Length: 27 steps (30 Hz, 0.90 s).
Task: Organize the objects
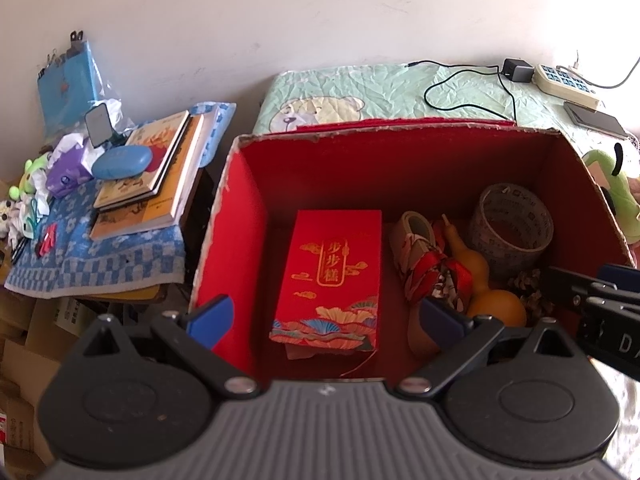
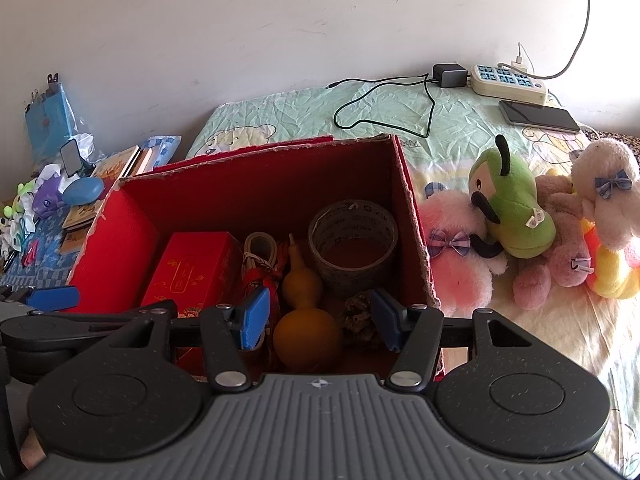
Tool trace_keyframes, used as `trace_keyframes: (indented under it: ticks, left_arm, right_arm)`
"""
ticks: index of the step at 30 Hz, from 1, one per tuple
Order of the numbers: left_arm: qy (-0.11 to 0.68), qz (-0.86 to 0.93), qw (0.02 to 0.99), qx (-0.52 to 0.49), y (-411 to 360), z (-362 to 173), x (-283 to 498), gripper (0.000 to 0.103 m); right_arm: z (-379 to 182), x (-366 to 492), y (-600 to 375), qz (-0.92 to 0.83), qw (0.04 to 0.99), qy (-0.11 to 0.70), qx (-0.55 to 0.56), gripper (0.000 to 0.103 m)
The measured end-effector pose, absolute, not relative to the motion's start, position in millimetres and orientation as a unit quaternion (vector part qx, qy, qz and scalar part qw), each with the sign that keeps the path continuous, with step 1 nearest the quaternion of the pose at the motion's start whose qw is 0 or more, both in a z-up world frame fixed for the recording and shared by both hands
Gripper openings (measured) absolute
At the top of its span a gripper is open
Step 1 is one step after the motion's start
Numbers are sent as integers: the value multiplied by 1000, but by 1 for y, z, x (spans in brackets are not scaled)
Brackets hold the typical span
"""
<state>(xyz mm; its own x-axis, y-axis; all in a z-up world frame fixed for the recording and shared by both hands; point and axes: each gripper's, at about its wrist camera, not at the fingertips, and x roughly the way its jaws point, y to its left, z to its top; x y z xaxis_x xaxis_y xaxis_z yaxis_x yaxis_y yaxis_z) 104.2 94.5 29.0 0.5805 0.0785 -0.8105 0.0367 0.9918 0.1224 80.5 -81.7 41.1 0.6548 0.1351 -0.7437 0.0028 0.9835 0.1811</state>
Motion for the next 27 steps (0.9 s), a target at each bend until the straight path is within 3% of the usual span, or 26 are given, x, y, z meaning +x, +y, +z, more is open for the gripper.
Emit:
trace_keyframes:
  ticks: [27]
  left_arm:
    - [457,17,887,64,91,30,94,101]
  right_arm:
    - [43,72,-83,42,907,410,84,60]
